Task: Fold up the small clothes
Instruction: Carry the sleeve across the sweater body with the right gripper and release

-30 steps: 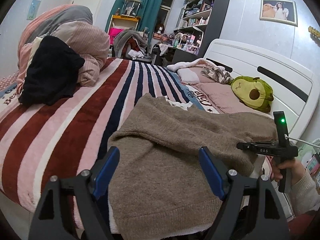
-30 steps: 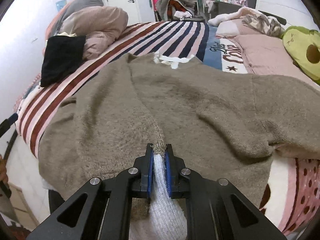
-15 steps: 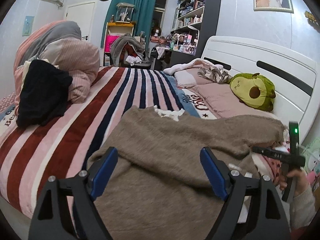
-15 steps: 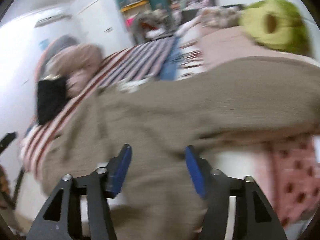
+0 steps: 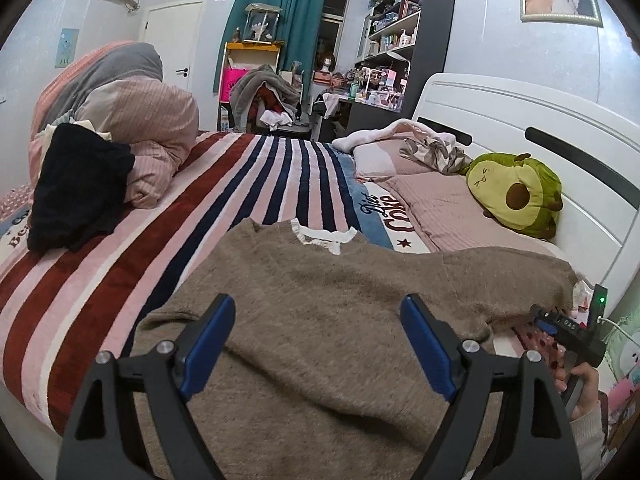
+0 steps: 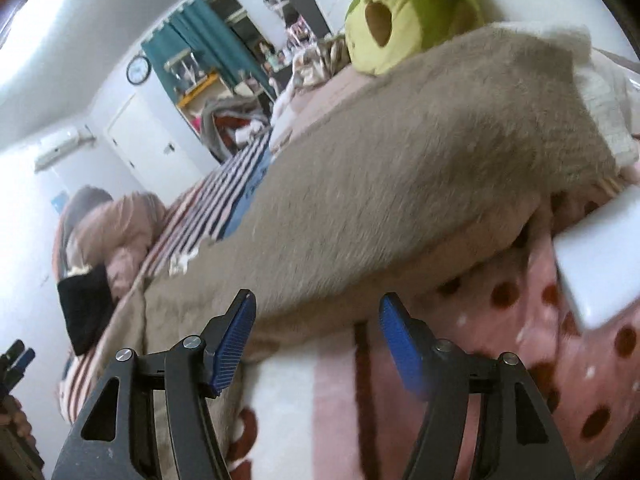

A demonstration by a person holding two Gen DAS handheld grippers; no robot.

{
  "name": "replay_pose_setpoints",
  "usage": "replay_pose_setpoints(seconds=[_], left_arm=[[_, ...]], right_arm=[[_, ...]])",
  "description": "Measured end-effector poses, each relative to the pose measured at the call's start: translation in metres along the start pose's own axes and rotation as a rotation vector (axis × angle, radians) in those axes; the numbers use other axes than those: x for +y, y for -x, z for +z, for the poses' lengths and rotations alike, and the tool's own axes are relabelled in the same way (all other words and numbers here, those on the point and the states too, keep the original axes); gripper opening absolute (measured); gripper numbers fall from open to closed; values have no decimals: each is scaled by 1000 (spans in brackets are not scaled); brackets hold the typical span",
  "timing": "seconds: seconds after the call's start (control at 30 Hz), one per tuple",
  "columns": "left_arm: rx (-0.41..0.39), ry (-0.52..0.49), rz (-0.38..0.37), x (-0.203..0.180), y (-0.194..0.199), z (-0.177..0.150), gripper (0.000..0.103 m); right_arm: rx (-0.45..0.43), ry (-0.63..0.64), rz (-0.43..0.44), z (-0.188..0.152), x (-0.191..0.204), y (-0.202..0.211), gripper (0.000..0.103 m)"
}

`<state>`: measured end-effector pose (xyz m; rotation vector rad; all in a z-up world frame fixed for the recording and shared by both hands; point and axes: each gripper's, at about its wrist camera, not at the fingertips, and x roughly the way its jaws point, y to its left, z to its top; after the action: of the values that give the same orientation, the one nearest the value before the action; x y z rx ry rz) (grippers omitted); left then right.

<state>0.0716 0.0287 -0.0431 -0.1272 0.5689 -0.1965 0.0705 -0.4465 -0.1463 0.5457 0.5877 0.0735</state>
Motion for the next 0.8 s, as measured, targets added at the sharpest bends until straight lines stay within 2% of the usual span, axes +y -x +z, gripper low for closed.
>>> replay_pose_setpoints(seconds=[0.17, 0.27, 0.37, 0.43, 0.47, 0.67, 0.8], left_arm=[[-1, -13, 6, -7, -8, 6, 82], [9, -16, 3, -10, -14, 11, 82], [3, -29, -5, -14, -16, 16, 82], [-8, -37, -11, -15, -14, 18, 82], [-11, -38, -12, -14, -13, 17, 82], [-23, -22, -17, -1, -7, 16, 82], [-45, -6, -28, 14, 2, 13, 82]], right_arm=[[-114, 17, 32, 15, 1, 13, 61], [-123, 15, 33, 20, 0, 7, 58], [-155, 13, 49, 23, 2, 5, 41], [-167, 34, 27, 27, 7, 4, 15], [-174, 50, 16, 30, 12, 5, 9], [-218, 154, 59, 39, 50, 19, 5], [-210, 204, 105, 40, 80, 22, 4]])
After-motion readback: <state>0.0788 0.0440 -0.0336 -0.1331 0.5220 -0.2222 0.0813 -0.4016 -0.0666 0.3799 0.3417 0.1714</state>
